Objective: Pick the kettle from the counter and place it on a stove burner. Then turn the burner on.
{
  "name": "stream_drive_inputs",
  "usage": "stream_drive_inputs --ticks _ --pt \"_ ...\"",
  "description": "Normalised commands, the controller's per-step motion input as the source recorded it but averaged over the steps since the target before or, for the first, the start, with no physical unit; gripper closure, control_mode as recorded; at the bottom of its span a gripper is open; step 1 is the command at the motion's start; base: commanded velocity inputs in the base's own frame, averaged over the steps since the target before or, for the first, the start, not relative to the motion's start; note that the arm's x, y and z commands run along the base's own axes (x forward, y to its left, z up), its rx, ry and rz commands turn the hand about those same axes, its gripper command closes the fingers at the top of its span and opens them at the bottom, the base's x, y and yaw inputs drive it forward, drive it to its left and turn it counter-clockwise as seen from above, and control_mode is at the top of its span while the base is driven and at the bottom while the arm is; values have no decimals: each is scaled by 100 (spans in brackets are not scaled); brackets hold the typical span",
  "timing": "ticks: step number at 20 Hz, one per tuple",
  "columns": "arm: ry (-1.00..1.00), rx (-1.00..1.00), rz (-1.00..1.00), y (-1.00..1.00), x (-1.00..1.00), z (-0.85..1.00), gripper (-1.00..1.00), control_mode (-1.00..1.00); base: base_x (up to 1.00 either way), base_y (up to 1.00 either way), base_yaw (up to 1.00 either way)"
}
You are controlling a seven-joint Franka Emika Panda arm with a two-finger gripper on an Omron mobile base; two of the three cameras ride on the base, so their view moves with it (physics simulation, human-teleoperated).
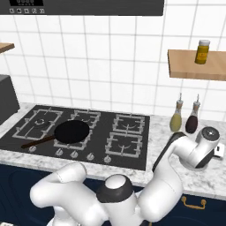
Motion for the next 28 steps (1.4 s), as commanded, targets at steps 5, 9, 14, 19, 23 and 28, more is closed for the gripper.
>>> stream_drive_inputs --ticks 5,9,14,19,23,28 --pt "-1 0 0 0 7 -7 100 -100 0 0 0" --pt "0 0 0 19 0 -2 100 -100 0 0 0" --pt "-11 0 2 29 -19 13 100 -100 0 0 0" --pt "-16 0 4 29 -22 34 100 -100 0 0 0" --pt "-17 0 5 38 -16 47 100 -100 0 0 0" --pt "-5 0 9 52 -6 45 100 -100 0 0 0"
